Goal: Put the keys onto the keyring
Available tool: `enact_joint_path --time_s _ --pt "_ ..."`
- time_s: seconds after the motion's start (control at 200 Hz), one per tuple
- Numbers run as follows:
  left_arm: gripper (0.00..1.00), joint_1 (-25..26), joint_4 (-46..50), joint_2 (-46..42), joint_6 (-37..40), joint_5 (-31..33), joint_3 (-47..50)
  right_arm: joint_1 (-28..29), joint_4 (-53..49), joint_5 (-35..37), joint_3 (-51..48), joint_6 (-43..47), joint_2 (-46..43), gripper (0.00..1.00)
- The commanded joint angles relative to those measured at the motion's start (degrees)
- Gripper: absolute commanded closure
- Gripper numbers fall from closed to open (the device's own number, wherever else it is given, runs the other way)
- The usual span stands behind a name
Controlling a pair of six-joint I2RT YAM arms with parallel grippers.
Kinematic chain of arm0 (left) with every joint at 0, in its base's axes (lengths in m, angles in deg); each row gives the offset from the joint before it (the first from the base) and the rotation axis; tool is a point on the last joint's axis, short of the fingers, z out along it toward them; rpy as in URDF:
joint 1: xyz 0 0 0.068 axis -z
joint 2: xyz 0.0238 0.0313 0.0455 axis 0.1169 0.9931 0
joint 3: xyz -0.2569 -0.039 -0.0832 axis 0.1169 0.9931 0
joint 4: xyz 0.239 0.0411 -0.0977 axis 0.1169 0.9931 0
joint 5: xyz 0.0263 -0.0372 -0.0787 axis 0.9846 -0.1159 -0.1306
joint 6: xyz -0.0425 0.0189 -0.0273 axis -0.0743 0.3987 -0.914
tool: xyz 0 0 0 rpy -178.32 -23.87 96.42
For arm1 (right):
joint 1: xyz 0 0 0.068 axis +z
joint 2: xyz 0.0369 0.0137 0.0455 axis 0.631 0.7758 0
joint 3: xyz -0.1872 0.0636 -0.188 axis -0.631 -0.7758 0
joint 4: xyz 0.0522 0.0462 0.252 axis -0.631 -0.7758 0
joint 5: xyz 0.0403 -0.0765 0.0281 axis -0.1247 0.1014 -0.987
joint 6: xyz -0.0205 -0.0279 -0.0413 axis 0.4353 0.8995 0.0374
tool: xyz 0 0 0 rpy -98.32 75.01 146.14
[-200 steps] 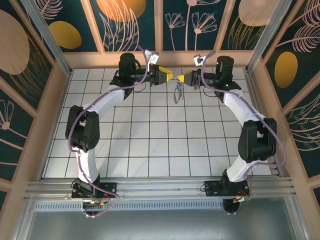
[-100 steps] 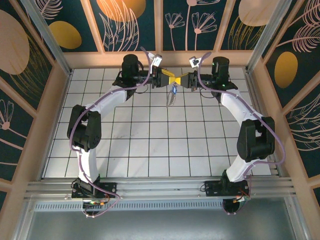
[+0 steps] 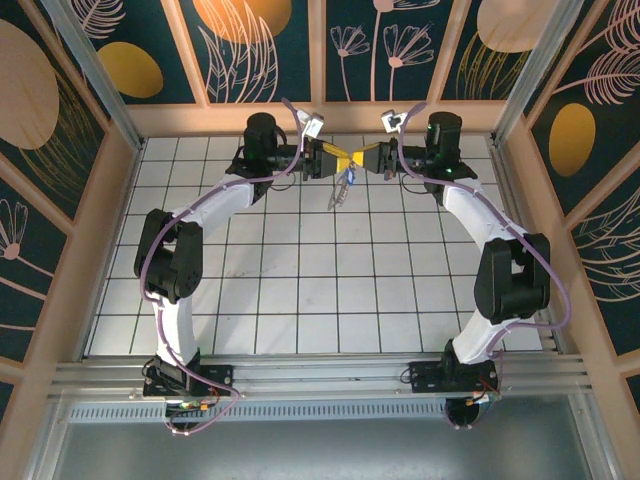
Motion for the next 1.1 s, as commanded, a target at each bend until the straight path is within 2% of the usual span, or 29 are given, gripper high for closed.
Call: enact_joint_path --time_s 0.0,0.24,0.4,0.681,0.836,0.891,0.946,1.011,1.096 --pt "0.69 0.2 -4.3 -0.2 -1.5 -1.4 0.2 -0.4 3.7 -1.7 -0.3 -1.1 -1.3 1.00" --pt "0.74 0.9 -5.5 0.7 -2.4 -1.2 -0.7 -0.3 4.4 -2.1 -0.7 -1.5 -1.0 1.00" --pt "0.87 1.1 -6.0 1.2 -2.8 -1.3 -1.1 -0.3 4.3 -2.2 -0.8 -1.2 -0.9 1.00" --pt "1.00 1.7 -9.0 1.7 -4.9 -0.6 -1.0 -0.2 4.3 -2.6 -0.9 -1.1 -0.6 1.00" --pt "1.00 2.4 -12.6 1.3 -7.3 2.7 0.6 -0.3 4.4 -1.3 -0.9 -1.7 -1.2 1.00" --pt "1.00 2.5 -15.3 0.9 -9.1 4.6 2.1 -0.8 5.8 0.9 -2.2 -2.9 -2.5 0.80" --pt "1.00 2.5 -18.0 0.4 -10.7 6.1 3.5 -1.6 9.6 3.1 -4.9 -5.4 -4.5 0.68" --pt "1.00 2.5 -19.7 -0.2 -12.0 7.3 4.5 -2.9 15.3 5.8 -8.5 -9.4 -7.4 0.61" --pt "1.00 2.5 -21.1 -1.1 -12.8 8.7 5.8 -4.5 20.5 10.1 -13.8 -13.1 -11.2 0.59"
